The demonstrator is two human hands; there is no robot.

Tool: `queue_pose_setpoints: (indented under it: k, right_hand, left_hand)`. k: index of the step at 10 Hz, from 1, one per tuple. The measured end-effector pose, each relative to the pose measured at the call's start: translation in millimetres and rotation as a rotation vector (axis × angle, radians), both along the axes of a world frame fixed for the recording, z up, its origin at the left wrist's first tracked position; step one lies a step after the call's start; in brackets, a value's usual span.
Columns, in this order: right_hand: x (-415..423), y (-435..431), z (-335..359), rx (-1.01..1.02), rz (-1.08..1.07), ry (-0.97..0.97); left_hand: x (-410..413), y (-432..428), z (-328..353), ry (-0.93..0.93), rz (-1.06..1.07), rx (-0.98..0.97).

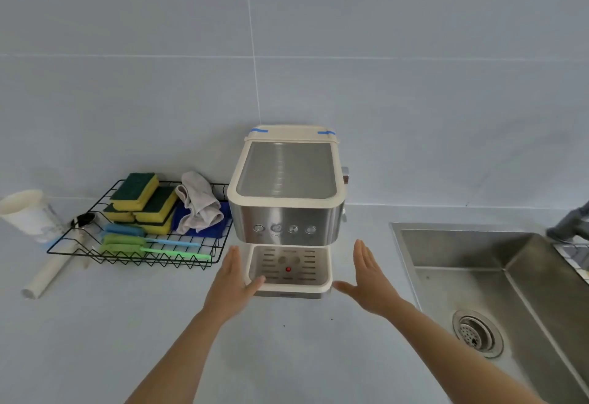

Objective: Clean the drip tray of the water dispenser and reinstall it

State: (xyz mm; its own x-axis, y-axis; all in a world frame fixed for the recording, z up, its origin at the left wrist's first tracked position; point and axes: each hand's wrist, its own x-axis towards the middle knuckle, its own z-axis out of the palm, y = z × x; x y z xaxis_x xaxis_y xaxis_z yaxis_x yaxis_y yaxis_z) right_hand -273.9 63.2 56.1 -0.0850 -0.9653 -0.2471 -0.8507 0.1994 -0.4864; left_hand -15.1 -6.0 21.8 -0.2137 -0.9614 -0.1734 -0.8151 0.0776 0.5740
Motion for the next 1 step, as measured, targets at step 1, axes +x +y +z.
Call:
queue_pose_setpoints:
  k: [1]
  right_hand:
    - [-7.4,13.3,28.2,-0.062,-0.023,0.028]
  left_hand:
    - [-9.1,11.9,27.7,0.077,0.085,-0.116]
